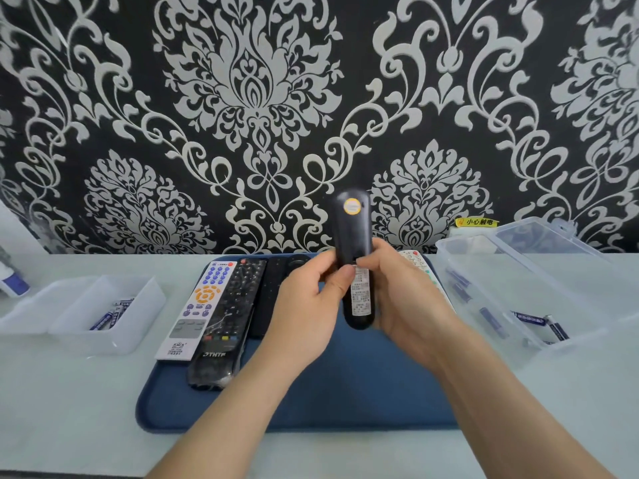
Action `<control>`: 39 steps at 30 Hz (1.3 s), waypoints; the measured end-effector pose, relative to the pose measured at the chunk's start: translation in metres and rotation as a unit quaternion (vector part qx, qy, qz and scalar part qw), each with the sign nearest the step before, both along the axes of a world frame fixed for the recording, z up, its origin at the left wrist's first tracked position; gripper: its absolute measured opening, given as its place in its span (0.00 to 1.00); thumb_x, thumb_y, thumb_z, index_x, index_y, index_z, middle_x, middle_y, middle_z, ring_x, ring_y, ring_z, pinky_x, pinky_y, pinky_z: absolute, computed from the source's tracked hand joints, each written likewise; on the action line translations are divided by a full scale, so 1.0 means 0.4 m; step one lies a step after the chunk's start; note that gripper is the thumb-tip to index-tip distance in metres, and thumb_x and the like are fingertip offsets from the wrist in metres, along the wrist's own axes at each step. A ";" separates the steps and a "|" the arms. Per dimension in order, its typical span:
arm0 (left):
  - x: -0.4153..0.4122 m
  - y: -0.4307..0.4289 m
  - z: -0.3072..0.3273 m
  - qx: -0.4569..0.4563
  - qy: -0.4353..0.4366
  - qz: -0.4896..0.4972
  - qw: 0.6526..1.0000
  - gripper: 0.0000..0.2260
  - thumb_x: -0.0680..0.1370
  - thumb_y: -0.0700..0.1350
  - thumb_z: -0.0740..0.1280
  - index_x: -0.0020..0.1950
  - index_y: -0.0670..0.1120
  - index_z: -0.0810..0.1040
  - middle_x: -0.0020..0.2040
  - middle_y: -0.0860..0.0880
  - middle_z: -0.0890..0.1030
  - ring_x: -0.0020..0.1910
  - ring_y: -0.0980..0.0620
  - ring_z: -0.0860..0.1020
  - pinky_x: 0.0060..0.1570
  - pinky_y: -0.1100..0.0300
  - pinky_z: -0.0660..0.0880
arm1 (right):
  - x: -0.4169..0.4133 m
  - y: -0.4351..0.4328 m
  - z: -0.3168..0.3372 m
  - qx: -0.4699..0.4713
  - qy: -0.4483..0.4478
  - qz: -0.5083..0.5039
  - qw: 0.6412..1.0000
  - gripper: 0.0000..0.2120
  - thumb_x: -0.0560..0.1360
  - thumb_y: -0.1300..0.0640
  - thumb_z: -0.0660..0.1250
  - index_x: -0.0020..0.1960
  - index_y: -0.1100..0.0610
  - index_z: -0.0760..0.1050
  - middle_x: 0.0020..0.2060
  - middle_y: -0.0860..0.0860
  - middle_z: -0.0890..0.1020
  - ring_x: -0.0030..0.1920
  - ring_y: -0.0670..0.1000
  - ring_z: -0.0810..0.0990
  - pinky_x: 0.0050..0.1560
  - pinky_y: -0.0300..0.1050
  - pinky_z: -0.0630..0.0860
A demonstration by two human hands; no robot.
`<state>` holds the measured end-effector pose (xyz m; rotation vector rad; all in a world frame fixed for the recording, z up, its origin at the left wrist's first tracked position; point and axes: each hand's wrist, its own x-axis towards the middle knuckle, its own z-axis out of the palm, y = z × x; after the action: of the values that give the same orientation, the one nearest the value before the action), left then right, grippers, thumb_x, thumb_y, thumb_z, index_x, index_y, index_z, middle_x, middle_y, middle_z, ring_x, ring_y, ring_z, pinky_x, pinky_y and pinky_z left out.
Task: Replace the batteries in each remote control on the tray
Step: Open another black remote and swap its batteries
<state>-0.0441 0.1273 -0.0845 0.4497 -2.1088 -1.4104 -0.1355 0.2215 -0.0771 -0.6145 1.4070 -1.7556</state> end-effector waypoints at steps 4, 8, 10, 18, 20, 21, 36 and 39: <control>0.002 0.003 -0.001 -0.069 -0.004 0.020 0.997 0.13 0.77 0.51 0.63 0.60 0.58 0.79 0.50 0.56 0.83 0.52 0.54 0.79 0.55 0.50 0.75 | -0.002 -0.006 -0.012 0.011 -0.060 -0.005 0.998 0.15 0.72 0.53 0.58 0.54 0.49 0.79 0.53 0.56 0.82 0.51 0.54 0.77 0.48 0.54 0.72; 0.002 0.009 0.002 -0.097 0.003 0.030 0.995 0.10 0.79 0.47 0.65 0.59 0.56 0.80 0.50 0.51 0.83 0.50 0.51 0.78 0.52 0.52 0.74 | -0.004 -0.004 -0.012 0.004 -0.111 -0.003 0.994 0.15 0.74 0.53 0.57 0.51 0.50 0.82 0.59 0.59 0.83 0.54 0.54 0.78 0.53 0.57 0.71; 0.002 0.010 0.002 -0.111 0.004 0.029 0.993 0.10 0.79 0.47 0.65 0.59 0.54 0.80 0.49 0.50 0.82 0.49 0.51 0.78 0.50 0.53 0.73 | -0.005 -0.004 -0.012 0.011 -0.116 -0.002 0.993 0.18 0.74 0.53 0.57 0.56 0.54 0.81 0.58 0.59 0.83 0.53 0.54 0.78 0.53 0.56 0.71; 0.000 0.017 -0.007 -0.182 -0.010 0.044 0.982 0.14 0.77 0.51 0.67 0.62 0.55 0.77 0.48 0.57 0.79 0.48 0.58 0.75 0.47 0.62 0.72 | -0.001 -0.002 -0.011 -0.005 -0.158 0.000 0.987 0.17 0.69 0.56 0.54 0.50 0.57 0.79 0.42 0.55 0.82 0.43 0.55 0.80 0.50 0.53 0.70; 0.000 0.020 -0.005 -0.191 0.010 0.047 0.980 0.21 0.76 0.48 0.69 0.68 0.58 0.71 0.52 0.60 0.76 0.49 0.62 0.73 0.46 0.69 0.71 | -0.003 0.002 -0.012 -0.027 -0.177 0.018 0.984 0.19 0.68 0.57 0.53 0.52 0.58 0.78 0.40 0.56 0.81 0.38 0.54 0.81 0.49 0.51 0.72; 0.001 0.021 -0.003 -0.215 0.029 0.044 0.975 0.22 0.75 0.46 0.70 0.67 0.58 0.70 0.52 0.61 0.74 0.49 0.63 0.73 0.45 0.70 0.71 | -0.002 0.002 -0.011 -0.038 -0.181 0.023 0.982 0.19 0.67 0.57 0.54 0.52 0.58 0.77 0.41 0.57 0.80 0.38 0.55 0.80 0.48 0.52 0.73; 0.019 -0.007 0.061 0.329 0.113 -0.052 0.936 0.09 0.77 0.31 0.62 0.53 0.43 0.75 0.36 0.45 0.81 0.39 0.45 0.82 0.41 0.54 0.80 | -0.037 0.015 0.015 -0.031 -0.188 -0.022 0.981 0.11 0.80 0.48 0.55 0.47 0.55 0.70 0.39 0.54 0.78 0.37 0.52 0.80 0.41 0.47 0.71; 0.030 -0.044 0.068 0.306 0.015 -0.056 0.950 0.10 0.78 0.31 0.60 0.53 0.42 0.77 0.36 0.45 0.77 0.34 0.48 0.79 0.37 0.56 0.78 | -0.049 0.022 0.012 -0.027 -0.183 -0.056 0.981 0.10 0.80 0.50 0.57 0.52 0.56 0.70 0.39 0.55 0.80 0.41 0.54 0.83 0.47 0.52 0.73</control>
<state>-0.0320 0.1095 -0.0573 0.5409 -1.6574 -2.1229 -0.1551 0.2301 -0.0723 -0.2259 1.1579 -1.8862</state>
